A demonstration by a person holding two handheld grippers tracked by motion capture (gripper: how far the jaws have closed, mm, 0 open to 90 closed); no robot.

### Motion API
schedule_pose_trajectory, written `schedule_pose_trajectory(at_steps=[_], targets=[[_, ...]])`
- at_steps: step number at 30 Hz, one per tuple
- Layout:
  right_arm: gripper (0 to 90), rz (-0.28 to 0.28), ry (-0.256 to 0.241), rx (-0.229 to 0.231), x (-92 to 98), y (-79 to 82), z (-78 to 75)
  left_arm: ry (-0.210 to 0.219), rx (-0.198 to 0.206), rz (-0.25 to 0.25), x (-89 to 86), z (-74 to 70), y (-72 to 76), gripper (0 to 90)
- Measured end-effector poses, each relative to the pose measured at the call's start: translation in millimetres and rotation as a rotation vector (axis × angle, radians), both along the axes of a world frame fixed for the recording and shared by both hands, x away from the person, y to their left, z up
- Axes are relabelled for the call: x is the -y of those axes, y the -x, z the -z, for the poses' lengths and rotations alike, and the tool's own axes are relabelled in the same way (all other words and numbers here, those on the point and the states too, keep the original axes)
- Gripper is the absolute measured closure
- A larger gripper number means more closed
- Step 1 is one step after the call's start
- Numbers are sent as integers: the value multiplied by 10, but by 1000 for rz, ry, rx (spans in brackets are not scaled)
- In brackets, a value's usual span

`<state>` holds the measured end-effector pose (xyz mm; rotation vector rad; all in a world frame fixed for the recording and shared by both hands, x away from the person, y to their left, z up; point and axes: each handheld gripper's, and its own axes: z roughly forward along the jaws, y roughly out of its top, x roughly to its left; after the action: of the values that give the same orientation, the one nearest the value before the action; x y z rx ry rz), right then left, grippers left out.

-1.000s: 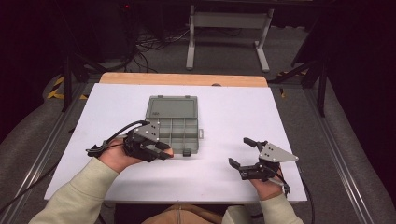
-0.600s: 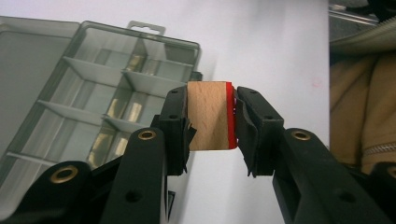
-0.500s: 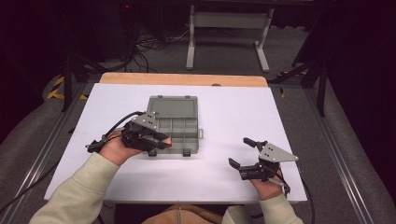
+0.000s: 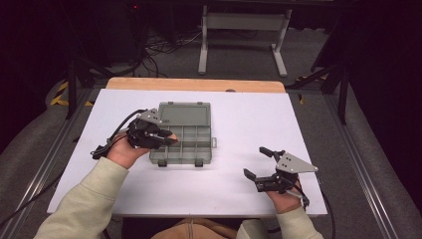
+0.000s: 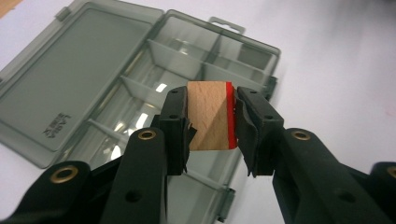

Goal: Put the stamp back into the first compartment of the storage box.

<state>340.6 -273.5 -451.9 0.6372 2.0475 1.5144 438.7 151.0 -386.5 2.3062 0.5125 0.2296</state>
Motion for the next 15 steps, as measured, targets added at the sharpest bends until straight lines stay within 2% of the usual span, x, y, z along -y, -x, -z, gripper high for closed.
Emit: schedule_pose_trajectory(at_steps=[2,3,6,10,11,15], targets=[[85,0,-1,0,0,1,0,3,-4,-8,-5,5,-11,661],[85,-1,-1,0,0,1,0,13,-8,-38,-12,24,-44,662],[85,-2,-1,-1,1,1,0,15,-10,-63,-26,39,-79,661],[85,-2,-2,-1,2,0,0,10,-12,-92,-40,53,-111,661],[85,-2,-1,-1,2,1,0,-2,-17,-122,-52,72,-146,661],[85,0,-2,0,4,1,-1,3,-30,-152,-79,94,-195,662]])
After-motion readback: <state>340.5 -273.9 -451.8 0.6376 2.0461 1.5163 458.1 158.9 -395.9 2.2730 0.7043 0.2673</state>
